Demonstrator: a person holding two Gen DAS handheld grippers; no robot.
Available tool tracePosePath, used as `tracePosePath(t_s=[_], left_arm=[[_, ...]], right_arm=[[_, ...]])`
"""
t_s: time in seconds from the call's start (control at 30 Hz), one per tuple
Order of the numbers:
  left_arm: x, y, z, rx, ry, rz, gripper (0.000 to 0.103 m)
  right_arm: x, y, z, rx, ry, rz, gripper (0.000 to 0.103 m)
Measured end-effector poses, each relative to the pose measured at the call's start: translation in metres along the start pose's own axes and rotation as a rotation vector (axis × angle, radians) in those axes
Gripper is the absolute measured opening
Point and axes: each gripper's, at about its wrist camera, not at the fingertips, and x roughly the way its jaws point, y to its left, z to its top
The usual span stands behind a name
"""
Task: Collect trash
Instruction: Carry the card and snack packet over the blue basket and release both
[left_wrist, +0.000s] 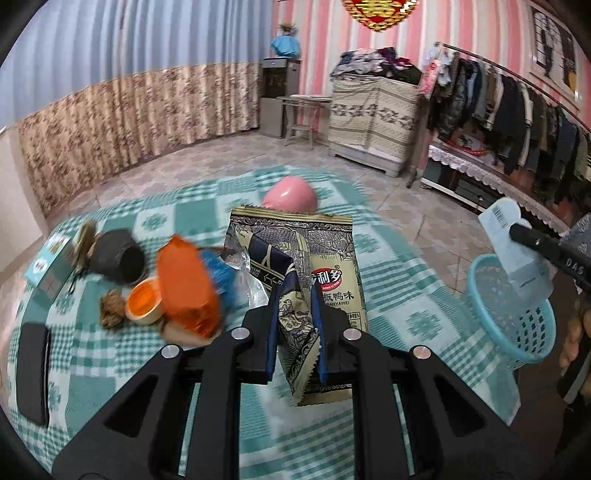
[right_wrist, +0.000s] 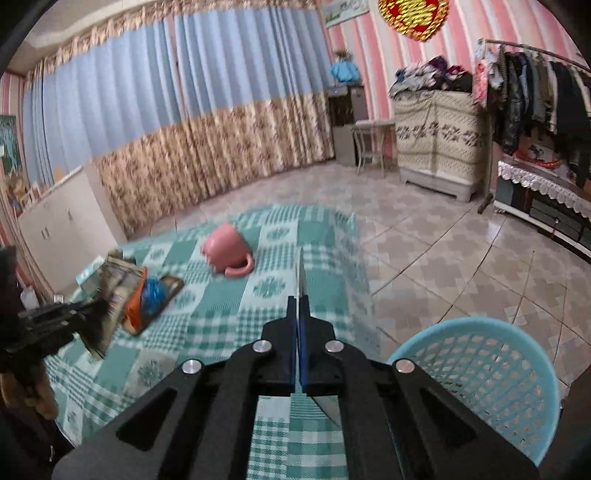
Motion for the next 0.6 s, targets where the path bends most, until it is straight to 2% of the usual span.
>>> tracePosePath(t_s=[0.2,0.3,0.43,0.6], left_arm=[[0.008,-0.067,0.015,0.103,-0.024,-0.087,0.015],[0.019,-0.111,0.017,0.15,-0.023,-0.167,0.015],[0.038,-0.162,0.012,0.213,0.005,-0.26,0.015],[0.065,-0.225,0.005,0.305,0.07,-0.336,0.015]], right_arm=[[-0.025,-0.044,-0.005,0.027,-0.02,-0.105,0.001],[-0.034,-0.073,-0.014,0.06,-0.012,-0.158,0.001],[-0.044,-0.102,-0.022,0.085,-0.01,-0.207,0.001],[-0.056,-0.135,-0.03,0.124,-0.013,-0.255,0.001]])
